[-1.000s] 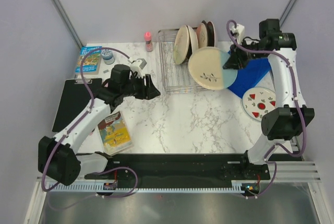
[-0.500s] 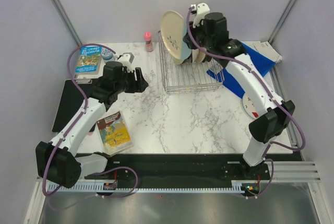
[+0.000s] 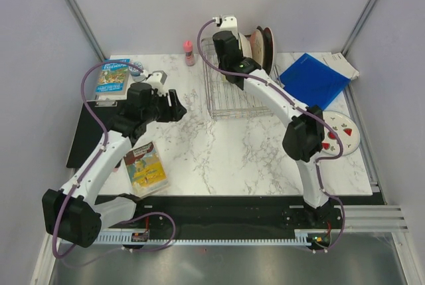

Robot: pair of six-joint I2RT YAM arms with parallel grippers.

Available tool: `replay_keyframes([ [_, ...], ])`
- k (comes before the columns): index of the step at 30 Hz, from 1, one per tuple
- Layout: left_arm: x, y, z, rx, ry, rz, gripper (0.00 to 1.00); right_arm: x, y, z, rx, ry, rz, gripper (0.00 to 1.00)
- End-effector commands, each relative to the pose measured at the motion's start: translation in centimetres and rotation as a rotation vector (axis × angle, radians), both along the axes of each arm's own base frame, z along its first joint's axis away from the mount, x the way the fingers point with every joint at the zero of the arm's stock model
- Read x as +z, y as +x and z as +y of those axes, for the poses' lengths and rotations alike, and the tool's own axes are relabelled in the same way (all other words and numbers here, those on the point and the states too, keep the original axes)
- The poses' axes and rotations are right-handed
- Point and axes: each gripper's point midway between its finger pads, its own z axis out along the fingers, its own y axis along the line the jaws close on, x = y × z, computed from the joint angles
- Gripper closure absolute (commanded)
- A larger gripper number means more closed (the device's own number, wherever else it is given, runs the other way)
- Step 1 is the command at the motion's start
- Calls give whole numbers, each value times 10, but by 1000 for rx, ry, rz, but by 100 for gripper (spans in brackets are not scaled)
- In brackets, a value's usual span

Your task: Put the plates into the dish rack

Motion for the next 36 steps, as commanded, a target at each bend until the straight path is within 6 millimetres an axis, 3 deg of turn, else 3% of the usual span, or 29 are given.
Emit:
replay_keyframes([
  [1, 10, 2, -5, -12, -46, -35, 32, 98, 12, -11, -125, 149, -284, 100],
  [3, 6, 0, -6, -17, -49, -22, 32, 97, 16, -10, -129, 140, -287, 100],
  [12, -7, -1, -6, -15, -51, 9, 32, 48, 38, 8, -100, 116, -227, 100],
  [29, -24, 8, -6, -12, -38, 61, 32, -36, 71, 5, -105, 125, -98, 100],
  [34, -22, 9, -9, -22, -48, 61, 32, -34, 71, -1, -108, 115, -95, 72],
  [36, -22, 8, -9, -22, -48, 61, 32, -20, 67, -5, -103, 114, -110, 60],
])
